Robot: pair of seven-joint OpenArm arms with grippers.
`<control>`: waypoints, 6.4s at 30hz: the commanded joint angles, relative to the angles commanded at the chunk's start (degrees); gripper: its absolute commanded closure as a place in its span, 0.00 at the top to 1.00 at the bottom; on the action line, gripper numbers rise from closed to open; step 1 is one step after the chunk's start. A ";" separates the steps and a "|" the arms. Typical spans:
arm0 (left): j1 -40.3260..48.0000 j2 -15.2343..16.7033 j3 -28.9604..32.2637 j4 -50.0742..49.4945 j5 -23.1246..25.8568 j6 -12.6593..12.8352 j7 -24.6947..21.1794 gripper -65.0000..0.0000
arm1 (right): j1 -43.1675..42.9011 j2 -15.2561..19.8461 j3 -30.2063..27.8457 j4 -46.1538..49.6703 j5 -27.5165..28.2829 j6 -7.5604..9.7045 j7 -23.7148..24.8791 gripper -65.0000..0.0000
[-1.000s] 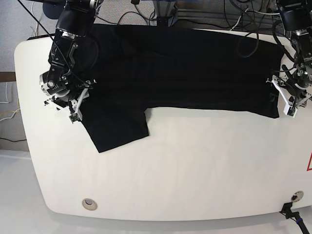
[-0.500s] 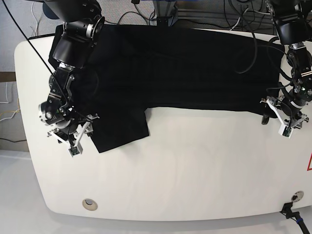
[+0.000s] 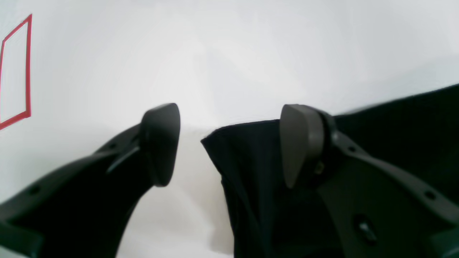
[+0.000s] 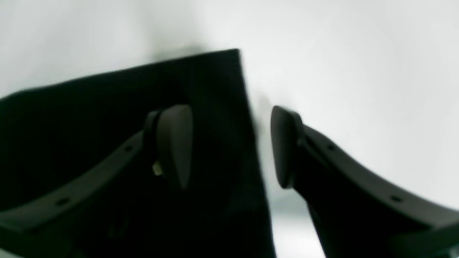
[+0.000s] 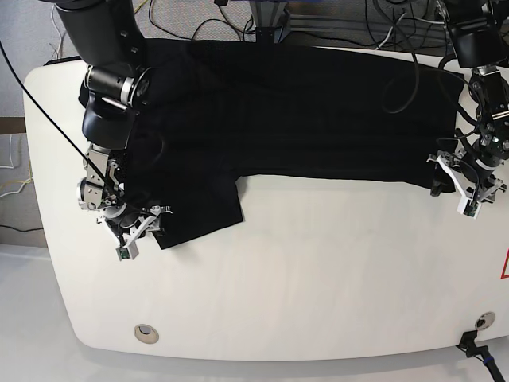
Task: Fold the T-shirt properly
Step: 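Regrasp the shirt's hem corners with both grippers, then fold the hem over onto the collar half with both grippers, then release the folded edge and move both grippers onto the folded strip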
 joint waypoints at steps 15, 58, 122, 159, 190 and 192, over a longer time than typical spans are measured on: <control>-0.26 0.00 -0.18 -0.18 0.09 0.09 0.00 0.61 | -1.67 -3.43 0.00 -0.18 0.00 0.18 -0.18 0.52; -4.66 2.11 -0.26 -4.48 -0.09 0.00 -0.44 0.00 | -2.29 -3.52 0.09 10.90 5.98 2.55 -13.71 0.00; 30.77 -0.97 -13.10 15.74 0.26 -6.11 0.00 0.00 | -52.48 10.81 -0.09 69.89 50.37 2.73 -61.76 0.19; 24.97 1.14 -7.21 25.58 -7.21 -6.11 15.21 0.50 | -41.14 -7.56 2.90 70.95 54.86 3.16 -61.76 0.56; 8.62 1.14 6.68 -0.44 -0.26 -6.11 10.55 0.05 | -36.40 8.09 -2.11 38.77 54.51 2.99 -49.49 0.00; 6.33 1.14 7.65 -1.14 -0.26 -6.11 10.55 0.05 | -35.60 8.44 -2.20 38.77 54.51 2.90 -48.53 0.00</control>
